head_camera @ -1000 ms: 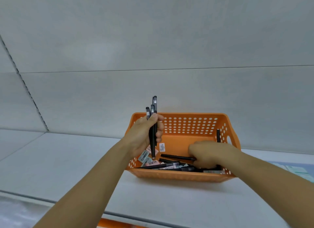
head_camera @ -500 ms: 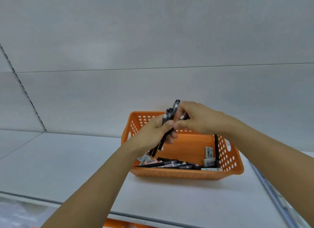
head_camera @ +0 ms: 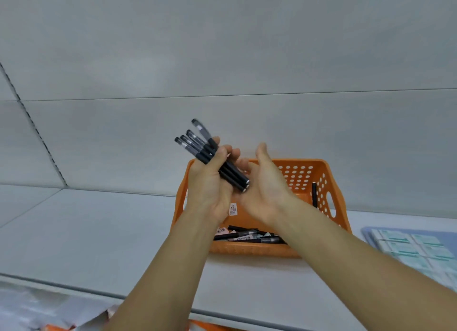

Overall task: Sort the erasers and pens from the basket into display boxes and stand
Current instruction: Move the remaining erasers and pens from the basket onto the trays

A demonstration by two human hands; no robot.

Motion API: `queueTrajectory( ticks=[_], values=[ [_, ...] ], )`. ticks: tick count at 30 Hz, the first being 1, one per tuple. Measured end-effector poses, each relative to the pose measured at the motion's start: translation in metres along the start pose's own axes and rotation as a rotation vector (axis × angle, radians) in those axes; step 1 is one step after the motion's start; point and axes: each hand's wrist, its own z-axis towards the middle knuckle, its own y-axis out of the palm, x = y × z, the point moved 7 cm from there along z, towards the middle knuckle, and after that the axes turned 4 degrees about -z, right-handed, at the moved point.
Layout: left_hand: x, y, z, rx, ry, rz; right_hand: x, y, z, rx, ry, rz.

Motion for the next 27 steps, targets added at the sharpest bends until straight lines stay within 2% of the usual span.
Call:
queueTrajectory(
  ticks=[3, 5, 8, 11, 13, 15, 17, 19, 21, 23, 27],
  values=[
    [0.017, -0.025, 0.002, 0.099, -0.001, -0.079, -0.013, -0.003, 0.001, -0.014, -0.121, -0.997],
    [0.023, -0.039, 0.0, 0.149, -0.008, -0.118, 0.0, -0.005, 0.006, -0.174, -0.098, -1.498],
    [0.022, -0.051, -0.004, 0.181, -0.044, -0.141, 0.036, -0.006, 0.012, -0.426, 0.012, -1.856],
    [0.022, -0.056, -0.006, 0.197, -0.06, -0.134, 0.054, -0.005, 0.022, -0.524, -0.025, -2.111],
    [0.025, -0.06, -0.007, 0.203, -0.063, -0.127, 0.053, -0.003, 0.025, -0.524, -0.102, -2.217],
    [0.027, -0.063, -0.01, 0.211, -0.075, -0.114, 0.034, 0.002, 0.025, -0.419, -0.227, -2.258],
    [0.028, -0.066, -0.014, 0.231, -0.107, -0.097, 0.001, 0.008, 0.023, -0.221, -0.395, -2.132],
    [0.022, -0.065, -0.019, 0.242, -0.183, -0.081, -0.032, 0.012, 0.016, -0.076, -0.565, -1.85],
    [0.011, -0.059, -0.024, 0.248, -0.272, -0.078, -0.055, 0.023, 0.002, -0.069, -0.811, -1.615],
    [0.001, -0.053, -0.027, 0.26, -0.319, -0.09, -0.059, 0.034, -0.01, -0.142, -0.981, -1.519],
    [-0.009, -0.039, -0.028, 0.193, -0.363, -0.219, -0.043, 0.037, -0.014, -0.236, -1.019, -1.59]
  ],
)
